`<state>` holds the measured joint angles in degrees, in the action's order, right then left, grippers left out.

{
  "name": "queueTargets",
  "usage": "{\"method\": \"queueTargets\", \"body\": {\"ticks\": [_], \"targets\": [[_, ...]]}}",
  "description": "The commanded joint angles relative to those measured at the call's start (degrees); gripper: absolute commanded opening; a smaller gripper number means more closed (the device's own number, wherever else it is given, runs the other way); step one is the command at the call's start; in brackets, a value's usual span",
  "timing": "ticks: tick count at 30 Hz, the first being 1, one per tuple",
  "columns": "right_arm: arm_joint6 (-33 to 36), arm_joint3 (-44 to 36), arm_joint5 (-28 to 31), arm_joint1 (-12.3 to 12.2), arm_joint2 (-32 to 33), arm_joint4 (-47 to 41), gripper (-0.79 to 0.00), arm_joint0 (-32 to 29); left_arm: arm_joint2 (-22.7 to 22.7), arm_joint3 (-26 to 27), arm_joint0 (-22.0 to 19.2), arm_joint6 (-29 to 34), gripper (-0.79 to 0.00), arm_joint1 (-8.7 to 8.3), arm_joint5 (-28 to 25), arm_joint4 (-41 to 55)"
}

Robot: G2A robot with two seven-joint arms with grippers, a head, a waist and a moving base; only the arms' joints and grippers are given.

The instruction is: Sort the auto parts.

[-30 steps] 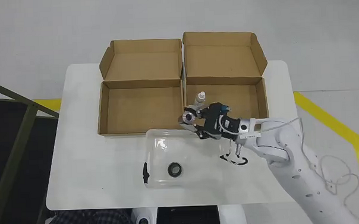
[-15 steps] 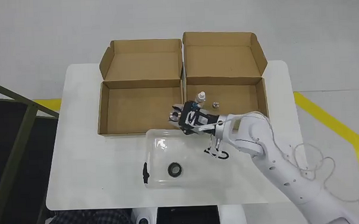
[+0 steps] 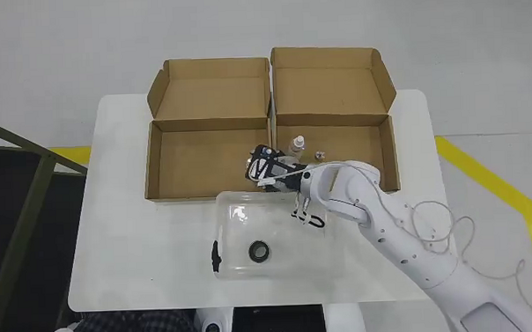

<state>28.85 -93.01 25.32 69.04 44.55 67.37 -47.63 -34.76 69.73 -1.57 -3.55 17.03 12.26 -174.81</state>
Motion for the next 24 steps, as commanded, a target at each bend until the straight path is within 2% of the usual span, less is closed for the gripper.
{"method": "queueTargets", "body": {"ticks": [1,11,14,24], "targets": [[0.76,0.82,-0.19,0.38,-0.68,-0.01,-0.785,0.67,0.0,0.0,0.0,0.0,0.0,0.0,0.0,0.0],[3.87,4.24,-0.84,2.24,-3.39,-0.37,-0.785,3.47,0.0,0.0,0.0,0.0,0.0,0.0,0.0,0.0],[4.63,4.92,-0.84,2.78,-4.09,-0.5,-0.736,4.21,0.0,0.0,0.0,0.0,0.0,0.0,0.0,0.0],[6.38,7.33,-0.09,4.17,-5.57,-0.65,-0.64,5.58,0.0,0.0,0.0,0.0,0.0,0.0,0.0,0.0]]}}
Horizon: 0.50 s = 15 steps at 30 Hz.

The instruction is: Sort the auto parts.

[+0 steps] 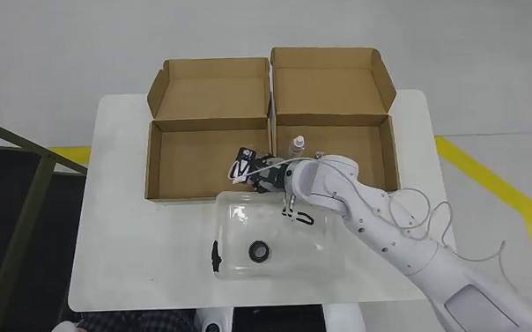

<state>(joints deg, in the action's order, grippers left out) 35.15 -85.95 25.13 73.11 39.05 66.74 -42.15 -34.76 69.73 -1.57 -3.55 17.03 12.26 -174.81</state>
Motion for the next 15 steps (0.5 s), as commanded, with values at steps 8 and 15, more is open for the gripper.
{"method": "queueTargets", "body": {"ticks": [8,15], "targets": [[0.97,1.43,0.81,0.75,-0.18,0.41,-0.579,0.49,0.0,0.0,0.0,0.0,0.0,0.0,0.0,0.0],[1.65,1.58,1.43,1.13,0.1,0.98,-0.526,0.61,0.0,0.0,0.0,0.0,0.0,0.0,0.0,0.0]]}}
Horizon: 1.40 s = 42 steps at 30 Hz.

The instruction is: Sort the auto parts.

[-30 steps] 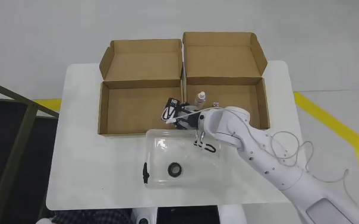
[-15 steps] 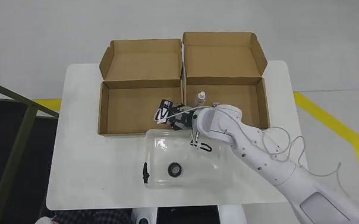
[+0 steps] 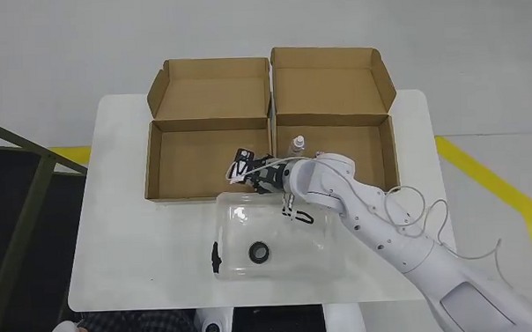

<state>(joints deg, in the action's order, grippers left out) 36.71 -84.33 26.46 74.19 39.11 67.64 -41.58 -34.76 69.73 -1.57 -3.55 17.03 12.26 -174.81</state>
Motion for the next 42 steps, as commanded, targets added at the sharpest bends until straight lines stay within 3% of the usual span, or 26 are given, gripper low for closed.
{"method": "queueTargets", "body": {"ticks": [1,11,21,32,42], "targets": [[0.23,-0.07,0.18,0.1,0.06,0.21,-0.523,0.1,0.0,0.0,0.0,0.0,0.0,0.0,0.0,0.0],[0.48,-0.01,0.86,0.52,1.05,0.25,-0.511,0.13,0.0,0.0,0.0,0.0,0.0,0.0,0.0,0.0],[0.29,-7.6,3.51,-0.54,4.62,0.76,-0.489,-3.13,0.0,0.0,0.0,0.0,0.0,0.0,0.0,0.0],[1.7,-22.83,10.73,-3.63,10.51,3.41,-0.471,-13.72,0.0,0.0,0.0,0.0,0.0,0.0,0.0,0.0],[1.04,-30.98,19.27,-6.38,15.15,4.93,-0.44,-23.95,0.0,0.0,0.0,0.0,0.0,0.0,0.0,0.0]]}}
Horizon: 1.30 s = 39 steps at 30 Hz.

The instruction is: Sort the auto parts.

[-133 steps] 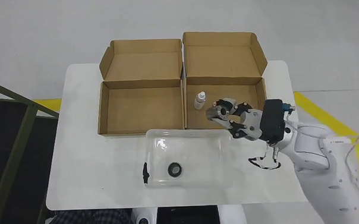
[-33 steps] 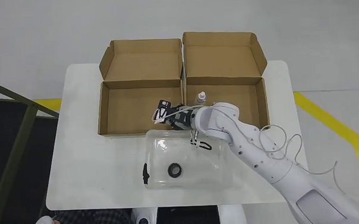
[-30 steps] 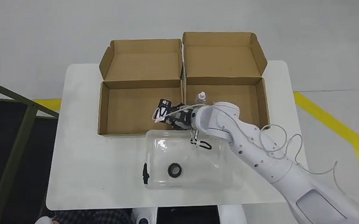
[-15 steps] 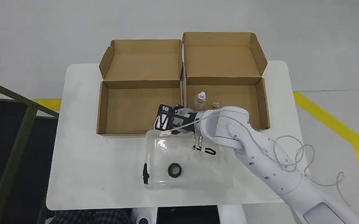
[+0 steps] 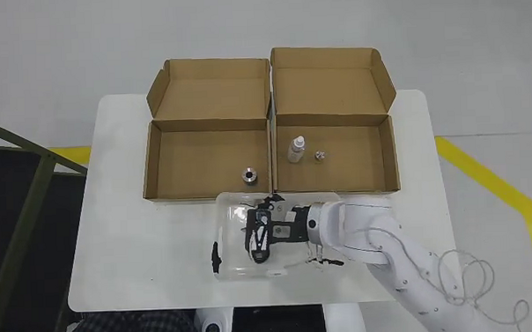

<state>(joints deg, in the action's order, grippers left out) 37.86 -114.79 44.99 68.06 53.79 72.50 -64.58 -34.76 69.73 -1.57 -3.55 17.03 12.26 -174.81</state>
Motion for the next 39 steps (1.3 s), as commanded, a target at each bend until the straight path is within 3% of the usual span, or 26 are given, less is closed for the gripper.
{"method": "queueTargets", "body": {"ticks": [1,12,15,17,39], "targets": [[-0.23,-1.02,1.54,-0.5,0.99,0.11,-0.44,-1.81,0.0,0.0,0.0,0.0,0.0,0.0,0.0,0.0],[-1.41,-3.62,8.52,-2.86,5.44,2.81,-0.397,-8.71,0.0,0.0,0.0,0.0,0.0,0.0,0.0,0.0],[-1.94,-2.87,9.16,-3.26,5.96,4.0,-0.311,-9.68,0.0,0.0,0.0,0.0,0.0,0.0,0.0,0.0],[-2.56,-2.1,9.35,-3.44,6.07,4.55,-0.302,-9.98,0.0,0.0,0.0,0.0,0.0,0.0,0.0,0.0],[-6.37,6.9,5.87,-2.58,-2.63,9.3,-0.277,-5.28,0.0,0.0,0.0,0.0,0.0,0.0,0.0,0.0]]}}
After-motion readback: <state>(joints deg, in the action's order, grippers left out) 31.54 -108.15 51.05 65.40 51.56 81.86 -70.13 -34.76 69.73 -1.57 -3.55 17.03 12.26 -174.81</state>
